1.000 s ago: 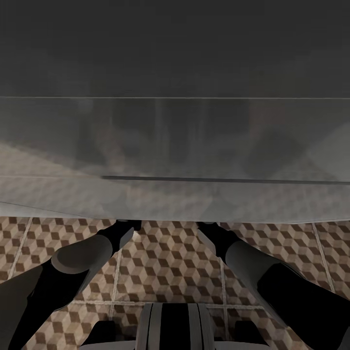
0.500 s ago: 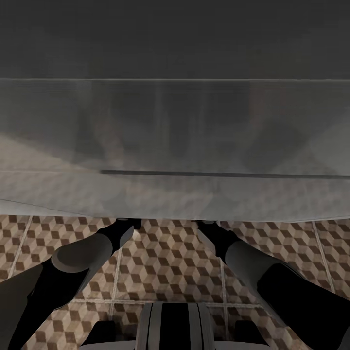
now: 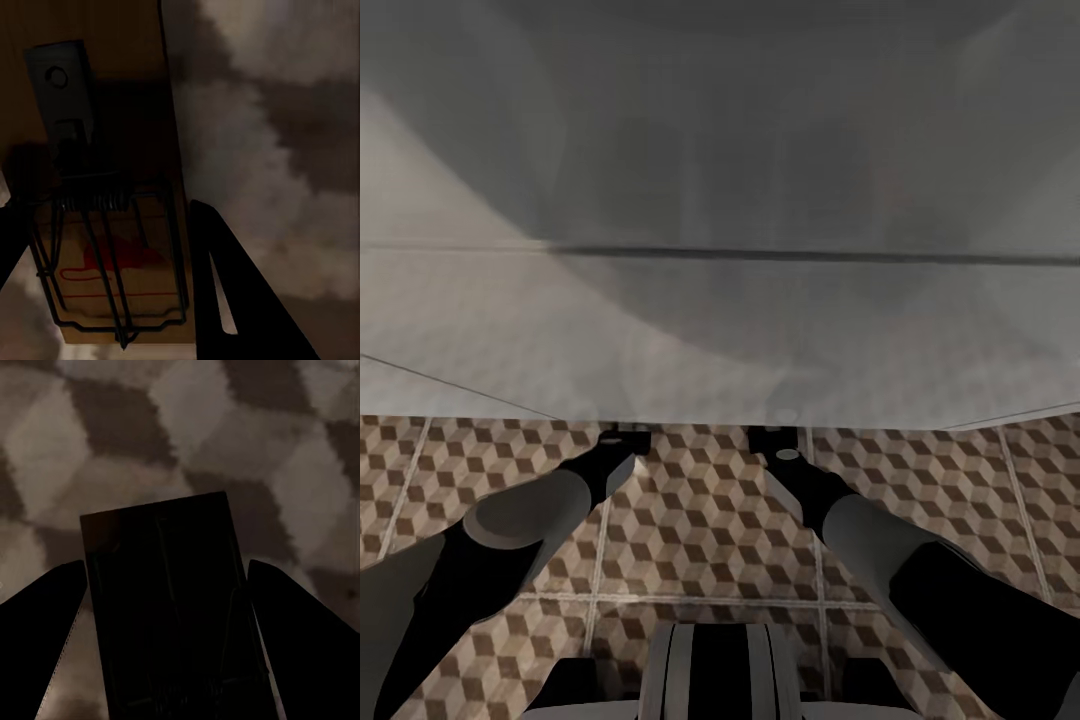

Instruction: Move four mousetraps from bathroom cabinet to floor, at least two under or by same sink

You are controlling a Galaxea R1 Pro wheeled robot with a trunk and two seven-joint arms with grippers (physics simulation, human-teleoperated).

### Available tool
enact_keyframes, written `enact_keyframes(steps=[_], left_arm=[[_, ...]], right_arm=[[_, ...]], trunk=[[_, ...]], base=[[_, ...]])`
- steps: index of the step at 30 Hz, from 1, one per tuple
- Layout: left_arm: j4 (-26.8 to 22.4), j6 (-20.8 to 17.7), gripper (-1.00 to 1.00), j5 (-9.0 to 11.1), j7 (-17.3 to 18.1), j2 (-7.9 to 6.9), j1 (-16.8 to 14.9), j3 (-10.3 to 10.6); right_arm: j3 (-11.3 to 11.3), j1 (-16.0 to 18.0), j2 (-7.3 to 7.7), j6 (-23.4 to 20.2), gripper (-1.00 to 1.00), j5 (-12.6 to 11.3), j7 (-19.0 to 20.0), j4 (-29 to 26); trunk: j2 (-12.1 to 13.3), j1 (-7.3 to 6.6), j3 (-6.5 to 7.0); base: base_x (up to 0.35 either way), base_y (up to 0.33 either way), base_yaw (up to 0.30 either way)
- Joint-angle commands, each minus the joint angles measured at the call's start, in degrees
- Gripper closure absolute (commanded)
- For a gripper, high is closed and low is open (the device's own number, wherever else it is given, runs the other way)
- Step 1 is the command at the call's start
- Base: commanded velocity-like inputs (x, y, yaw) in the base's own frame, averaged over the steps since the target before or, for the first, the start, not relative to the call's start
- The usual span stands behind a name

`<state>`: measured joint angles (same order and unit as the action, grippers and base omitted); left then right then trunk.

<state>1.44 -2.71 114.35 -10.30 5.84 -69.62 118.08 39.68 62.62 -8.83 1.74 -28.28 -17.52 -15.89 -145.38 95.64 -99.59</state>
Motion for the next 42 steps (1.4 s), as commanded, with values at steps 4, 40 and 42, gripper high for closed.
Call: enact_keyframes(steps=[4, 40, 42], left_arm=[[-0.12, 1.21, 1.0, 0.08, 0.27, 0.05, 4.4, -0.74], [-0.17, 7.94, 1.0, 0.53, 0.11, 0.94, 4.3, -5.5], [-0.14, 7.44, 1.0, 0.51, -0.01, 1.19, 3.2, -5.49]], right_arm=[[0.48, 0.04, -0.22, 0.41, 1.0, 0.94, -0.32, -0.08], [0.4, 0.04, -0.51, -0.16, 1.0, 4.96, -1.18, -2.18], [0.36, 0.15, -0.55, -1.04, 1.0, 4.82, -2.82, -2.22]], trunk=[[0.0, 0.16, -0.04], [0.0, 0.16, -0.48], [0.0, 0.16, -0.48]], base=[[-0.001, 0.0, 0.0], [0.0, 0.0, 0.04], [0.0, 0.0, 0.003]])
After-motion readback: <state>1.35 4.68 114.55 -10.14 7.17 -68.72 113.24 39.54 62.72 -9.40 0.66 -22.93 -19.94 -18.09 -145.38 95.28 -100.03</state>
